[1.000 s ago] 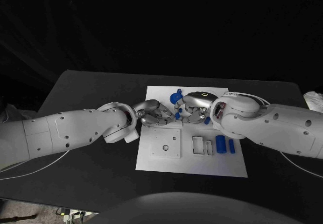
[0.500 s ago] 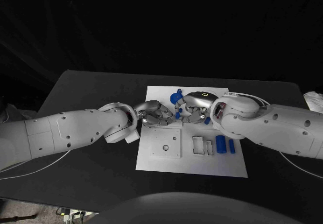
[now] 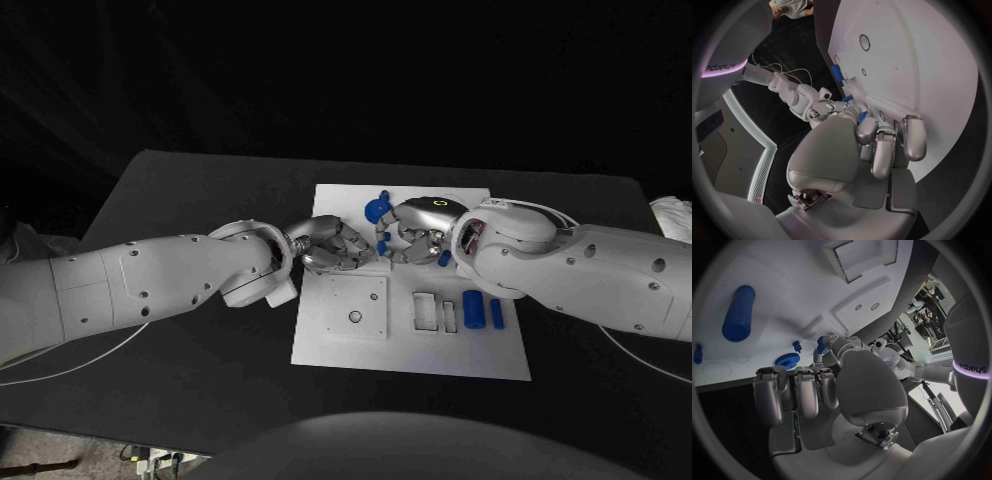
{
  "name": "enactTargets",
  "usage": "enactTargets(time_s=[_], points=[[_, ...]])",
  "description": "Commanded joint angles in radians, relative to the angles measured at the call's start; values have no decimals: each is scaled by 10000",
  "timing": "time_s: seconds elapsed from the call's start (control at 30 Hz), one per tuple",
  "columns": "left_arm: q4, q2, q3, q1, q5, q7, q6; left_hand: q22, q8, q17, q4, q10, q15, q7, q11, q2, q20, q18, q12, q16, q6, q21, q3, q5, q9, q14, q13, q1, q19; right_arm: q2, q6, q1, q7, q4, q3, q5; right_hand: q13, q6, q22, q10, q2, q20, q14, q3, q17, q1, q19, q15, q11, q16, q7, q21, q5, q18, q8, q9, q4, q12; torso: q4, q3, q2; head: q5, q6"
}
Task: Assemble the parts on the task board
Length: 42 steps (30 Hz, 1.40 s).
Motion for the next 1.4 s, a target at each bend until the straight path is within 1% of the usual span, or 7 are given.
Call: enactTargets(time_s=[0.03,0.13,0.33,0.57,1.1,1.27,1.4], points=[[85,-98,8,-3,2,142,-233,311,33,2634,-3,2356,-78,16,-766,-12,-13,20,2482,25,88,-50,89,-37,22,1033,6016,-82,-65,-9,252,-14,-177,-11,-1,-220,2634,69,2454,1061,62,42,1025,12,2629,24,648,66,56,35,-3,-11,43,-6,27,11,-42,38,11,11,-6,-25,2],[178,-260,8,-3,2,164,-385,315,68,2634,-4,2356,-77,35,-758,-26,-15,20,2482,25,152,-52,102,-34,34,1033,6016,-96,-69,-23,292,-18,-239,-16,-1,-365,2634,63,2448,1061,46,45,1025,14,2629,28,637,68,59,35,2,-23,41,-2,23,4,-59,38,5,17,-3,-13,2],[442,-550,8,-2,2,278,-675,310,111,2634,-1,2356,-68,67,-737,-48,-13,22,2482,25,233,-59,115,-29,46,1033,6016,-126,-88,-32,343,-31,-307,-38,-1,-455,2634,54,2446,1061,27,48,1025,9,2629,23,631,72,64,35,11,-29,16,0,18,-5,-74,38,18,-3,4,-43,2],[755,-809,8,-1,2,446,-893,319,138,2634,-3,2356,-61,82,-726,-62,-9,20,2482,25,283,-59,124,-23,53,1033,6016,-139,-83,15,402,-77,-351,-97,-2,-495,2634,43,2446,1061,21,53,1025,10,2629,16,633,78,72,35,18,-28,-42,0,10,-18,-90,38,19,2,8,2,2],[837,-903,9,1,6,328,-765,300,180,2634,-8,2356,-51,95,-714,-80,-3,26,2482,25,363,-72,139,-15,63,1033,6016,-152,-114,84,445,-122,-320,-127,-2,-653,2634,-314,2432,1061,-70,85,1025,27,2629,-35,602,110,104,35,94,-61,-180,10,-193,-160,-193,38,-1,0,9,54,2],[810,-889,9,1,10,266,-702,290,190,2634,-10,2356,-49,99,-711,-85,-1,29,2482,25,381,-77,141,-19,65,1033,6016,-156,-129,84,504,-127,-297,-117,-2,-660,2634,-628,2424,1061,-149,107,1025,-6,2629,-72,584,125,126,35,123,-81,-527,16,-312,-229,-286,38,-6,7,3,68,2],[788,-879,9,1,13,217,-652,289,195,2634,-10,2356,-47,101,-709,-89,0,30,2482,25,390,-78,143,-23,66,1033,6016,-158,-132,88,584,-132,-307,-105,-2,-679,2634,-918,2416,1061,-178,127,1025,-78,2629,-122,566,144,143,35,147,-102,-1027,22,-359,-246,-353,38,-9,4,5,71,2]])
